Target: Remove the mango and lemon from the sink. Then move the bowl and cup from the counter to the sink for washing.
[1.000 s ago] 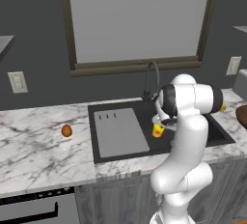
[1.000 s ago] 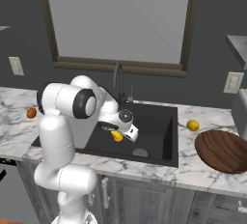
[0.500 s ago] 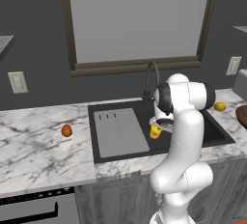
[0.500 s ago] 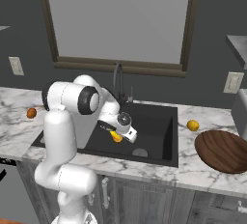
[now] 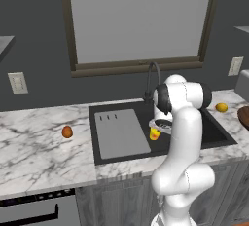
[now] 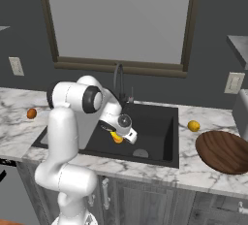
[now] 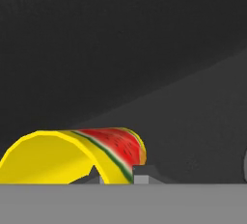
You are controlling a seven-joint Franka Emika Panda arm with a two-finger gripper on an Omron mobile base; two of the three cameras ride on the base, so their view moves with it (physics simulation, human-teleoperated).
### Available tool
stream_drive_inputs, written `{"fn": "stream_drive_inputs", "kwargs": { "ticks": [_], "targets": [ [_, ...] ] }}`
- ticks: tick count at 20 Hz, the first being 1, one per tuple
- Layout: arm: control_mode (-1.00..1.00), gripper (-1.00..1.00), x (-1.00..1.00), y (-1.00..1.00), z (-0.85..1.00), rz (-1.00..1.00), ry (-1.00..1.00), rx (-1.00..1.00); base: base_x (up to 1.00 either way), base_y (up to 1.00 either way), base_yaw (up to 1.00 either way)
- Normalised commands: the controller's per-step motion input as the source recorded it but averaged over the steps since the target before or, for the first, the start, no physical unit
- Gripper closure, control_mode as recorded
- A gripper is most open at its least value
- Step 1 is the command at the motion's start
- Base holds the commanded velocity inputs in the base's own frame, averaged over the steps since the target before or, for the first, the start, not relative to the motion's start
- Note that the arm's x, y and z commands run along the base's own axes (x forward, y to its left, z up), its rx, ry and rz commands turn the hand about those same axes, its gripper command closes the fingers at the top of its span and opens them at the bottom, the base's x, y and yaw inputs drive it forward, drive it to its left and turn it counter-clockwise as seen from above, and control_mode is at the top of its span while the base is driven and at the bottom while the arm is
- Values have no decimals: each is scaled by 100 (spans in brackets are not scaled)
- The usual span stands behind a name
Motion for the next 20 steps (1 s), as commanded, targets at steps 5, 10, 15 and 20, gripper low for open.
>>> {"fn": "stream_drive_inputs", "kwargs": {
  "ticks": [5,10,15,20],
  "targets": [
    [-100,100,16,2,-15,0,0,0,0,0,0],
    [-100,100,16,1,-14,0,0,0,0,0,0],
    [-100,100,14,0,-14,0,0,0,0,0,0],
    [-100,100,10,1,-14,0,0,0,0,0,0]
  ]
}}
